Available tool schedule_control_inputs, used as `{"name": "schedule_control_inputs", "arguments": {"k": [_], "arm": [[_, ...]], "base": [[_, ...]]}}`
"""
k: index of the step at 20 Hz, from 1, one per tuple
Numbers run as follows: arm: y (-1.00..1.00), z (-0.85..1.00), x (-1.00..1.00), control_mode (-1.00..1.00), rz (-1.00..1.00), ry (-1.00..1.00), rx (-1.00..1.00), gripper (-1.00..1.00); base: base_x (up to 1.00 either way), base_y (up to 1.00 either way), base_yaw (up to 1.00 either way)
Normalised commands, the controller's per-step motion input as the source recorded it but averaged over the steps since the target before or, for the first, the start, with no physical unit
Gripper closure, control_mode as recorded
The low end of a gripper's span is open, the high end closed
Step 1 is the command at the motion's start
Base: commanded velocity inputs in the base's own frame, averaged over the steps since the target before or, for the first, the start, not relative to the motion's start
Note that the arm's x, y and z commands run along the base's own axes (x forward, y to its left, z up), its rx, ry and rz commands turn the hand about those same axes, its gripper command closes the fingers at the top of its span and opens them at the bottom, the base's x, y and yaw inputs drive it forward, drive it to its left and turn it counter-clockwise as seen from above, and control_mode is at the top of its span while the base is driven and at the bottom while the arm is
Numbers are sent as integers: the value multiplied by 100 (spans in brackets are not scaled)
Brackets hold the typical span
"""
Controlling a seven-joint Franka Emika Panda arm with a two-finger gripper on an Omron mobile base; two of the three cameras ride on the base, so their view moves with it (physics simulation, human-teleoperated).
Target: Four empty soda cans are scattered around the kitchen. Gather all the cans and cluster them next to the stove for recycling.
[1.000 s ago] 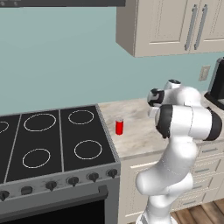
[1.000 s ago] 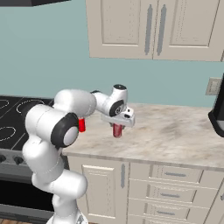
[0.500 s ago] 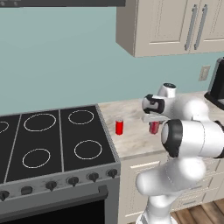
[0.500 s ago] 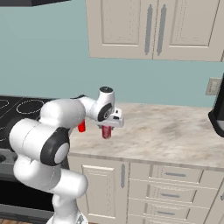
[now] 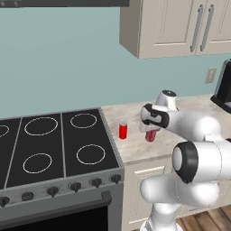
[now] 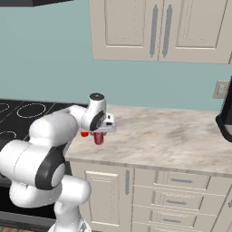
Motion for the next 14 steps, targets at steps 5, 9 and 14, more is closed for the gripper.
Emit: {"name": "schedule_control_inputs", "arguments": {"k": [5,9,14], "arm": [[44,5,-15,-100,13,-1,-1,100],[43,0,-3,-100,11,-2,-2,100],[31,0,0,-100,8,0,-1,100]], "base": [[0,0,0],[0,0,0],[0,0,0]]}}
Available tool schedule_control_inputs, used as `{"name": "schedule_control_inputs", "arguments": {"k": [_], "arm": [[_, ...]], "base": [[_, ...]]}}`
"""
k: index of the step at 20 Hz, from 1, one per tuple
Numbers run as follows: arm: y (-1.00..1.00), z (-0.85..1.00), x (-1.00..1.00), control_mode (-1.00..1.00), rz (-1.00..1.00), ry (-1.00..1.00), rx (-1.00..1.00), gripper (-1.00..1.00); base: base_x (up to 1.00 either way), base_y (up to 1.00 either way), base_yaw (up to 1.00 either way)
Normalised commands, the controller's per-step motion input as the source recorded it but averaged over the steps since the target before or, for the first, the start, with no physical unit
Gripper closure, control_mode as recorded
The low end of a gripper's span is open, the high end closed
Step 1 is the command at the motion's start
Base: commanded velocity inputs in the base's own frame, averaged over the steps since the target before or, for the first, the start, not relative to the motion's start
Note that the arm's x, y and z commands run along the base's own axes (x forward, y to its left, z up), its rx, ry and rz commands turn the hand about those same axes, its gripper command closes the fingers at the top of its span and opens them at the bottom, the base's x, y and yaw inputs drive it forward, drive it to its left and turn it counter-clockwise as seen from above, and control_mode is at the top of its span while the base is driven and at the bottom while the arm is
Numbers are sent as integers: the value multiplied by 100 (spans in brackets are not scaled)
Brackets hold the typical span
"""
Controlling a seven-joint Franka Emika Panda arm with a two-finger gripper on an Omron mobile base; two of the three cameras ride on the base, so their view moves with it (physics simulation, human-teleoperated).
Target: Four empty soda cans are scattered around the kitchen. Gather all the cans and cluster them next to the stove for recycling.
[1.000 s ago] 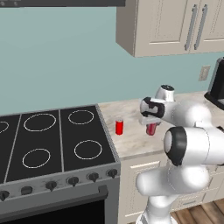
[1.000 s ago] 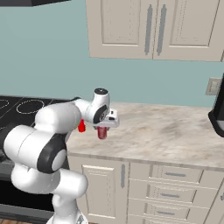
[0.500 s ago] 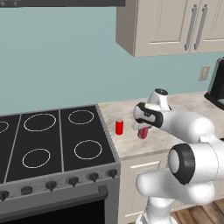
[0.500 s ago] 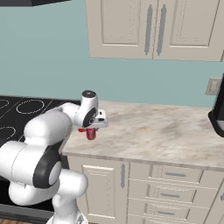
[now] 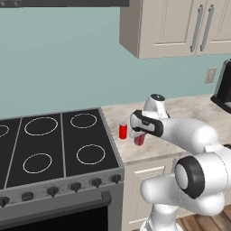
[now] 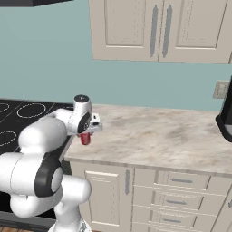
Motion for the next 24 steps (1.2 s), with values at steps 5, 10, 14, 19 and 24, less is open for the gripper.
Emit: {"name": "schedule_control_inputs", "arguments": {"k": [5,10,14,19,24], "arm": [[24,-1,4,-100,3,0,-2,100],[23,-3,10,-100,-1,0,-4,100],[19,-6,7,-100,-4,0,-3,100],[12,-10,3,-100,-6,0,-1,100],[1,-19,0,-100,-6,0,0,100]], "base": [[0,0,0],[0,0,0],[0,0,0],[0,0,0],[0,0,0]]}}
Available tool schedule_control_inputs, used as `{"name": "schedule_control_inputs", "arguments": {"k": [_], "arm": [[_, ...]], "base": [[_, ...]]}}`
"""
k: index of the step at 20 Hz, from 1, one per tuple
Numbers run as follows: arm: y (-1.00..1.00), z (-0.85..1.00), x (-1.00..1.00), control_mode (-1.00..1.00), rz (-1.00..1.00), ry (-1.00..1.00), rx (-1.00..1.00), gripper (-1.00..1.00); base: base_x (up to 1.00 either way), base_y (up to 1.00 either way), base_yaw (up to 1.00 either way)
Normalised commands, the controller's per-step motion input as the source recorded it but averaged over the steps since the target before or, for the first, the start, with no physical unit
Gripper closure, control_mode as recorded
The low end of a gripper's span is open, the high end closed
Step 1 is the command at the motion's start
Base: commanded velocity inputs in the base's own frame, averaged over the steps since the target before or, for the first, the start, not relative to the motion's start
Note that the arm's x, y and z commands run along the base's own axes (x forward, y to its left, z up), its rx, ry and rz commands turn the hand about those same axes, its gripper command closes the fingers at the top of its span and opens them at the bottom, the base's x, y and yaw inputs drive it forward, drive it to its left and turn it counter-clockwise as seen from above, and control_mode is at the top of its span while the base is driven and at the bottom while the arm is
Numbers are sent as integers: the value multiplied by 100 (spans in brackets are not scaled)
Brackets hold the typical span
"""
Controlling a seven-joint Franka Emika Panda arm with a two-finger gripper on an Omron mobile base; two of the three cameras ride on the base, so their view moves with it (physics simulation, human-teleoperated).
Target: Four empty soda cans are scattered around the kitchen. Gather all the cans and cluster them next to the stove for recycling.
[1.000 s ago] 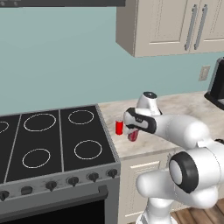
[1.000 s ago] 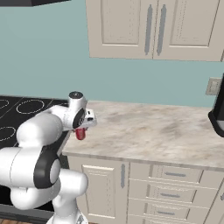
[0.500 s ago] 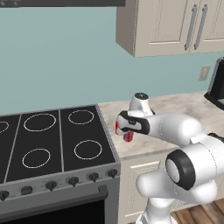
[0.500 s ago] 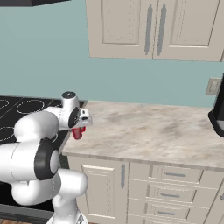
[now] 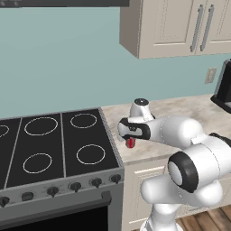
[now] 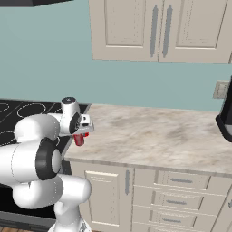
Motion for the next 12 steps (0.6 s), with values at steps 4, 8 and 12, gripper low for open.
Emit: {"name": "schedule_control_inputs", "arguments": {"k": [4,8,12], "arm": [[0,-16,0,-100,-6,0,0,100],[0,-15,0,-100,-6,0,0,100],[0,-12,1,-100,-4,0,0,100]], "base": [[0,0,0],[0,0,0],[0,0,0]]}}
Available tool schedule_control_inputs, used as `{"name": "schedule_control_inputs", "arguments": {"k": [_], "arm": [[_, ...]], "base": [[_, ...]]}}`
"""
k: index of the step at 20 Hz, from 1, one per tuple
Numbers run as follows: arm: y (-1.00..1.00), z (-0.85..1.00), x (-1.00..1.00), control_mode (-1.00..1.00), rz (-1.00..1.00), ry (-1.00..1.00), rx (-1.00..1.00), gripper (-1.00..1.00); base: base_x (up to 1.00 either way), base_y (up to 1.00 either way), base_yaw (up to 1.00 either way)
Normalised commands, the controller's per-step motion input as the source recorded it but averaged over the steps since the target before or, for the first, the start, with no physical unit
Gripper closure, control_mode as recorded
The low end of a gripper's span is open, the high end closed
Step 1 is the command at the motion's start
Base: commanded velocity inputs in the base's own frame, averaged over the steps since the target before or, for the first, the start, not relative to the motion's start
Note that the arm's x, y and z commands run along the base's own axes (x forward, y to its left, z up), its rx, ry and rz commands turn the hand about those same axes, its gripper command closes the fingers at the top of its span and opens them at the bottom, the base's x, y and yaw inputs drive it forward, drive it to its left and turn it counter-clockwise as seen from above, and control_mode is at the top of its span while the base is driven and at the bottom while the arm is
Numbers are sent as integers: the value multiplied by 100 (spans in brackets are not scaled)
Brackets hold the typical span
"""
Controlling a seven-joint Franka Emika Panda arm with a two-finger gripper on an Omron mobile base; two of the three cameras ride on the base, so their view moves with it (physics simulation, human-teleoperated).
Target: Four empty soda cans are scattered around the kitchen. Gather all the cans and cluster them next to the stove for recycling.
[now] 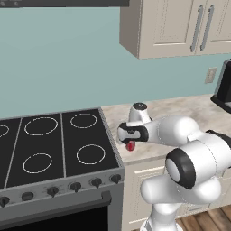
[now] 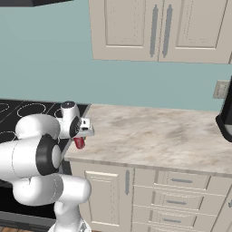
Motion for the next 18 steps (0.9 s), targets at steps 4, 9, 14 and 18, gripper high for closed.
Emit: {"name": "schedule_control_inputs", "arguments": {"k": [4,9,14,18], "arm": [[0,-13,0,-100,-2,0,0,100],[0,-15,1,-100,-1,0,0,100],[0,-15,3,-100,0,0,0,100],[0,-11,0,-100,0,0,0,100]], "base": [[0,0,0],[0,0,0],[0,0,0],[0,0,0]]}}
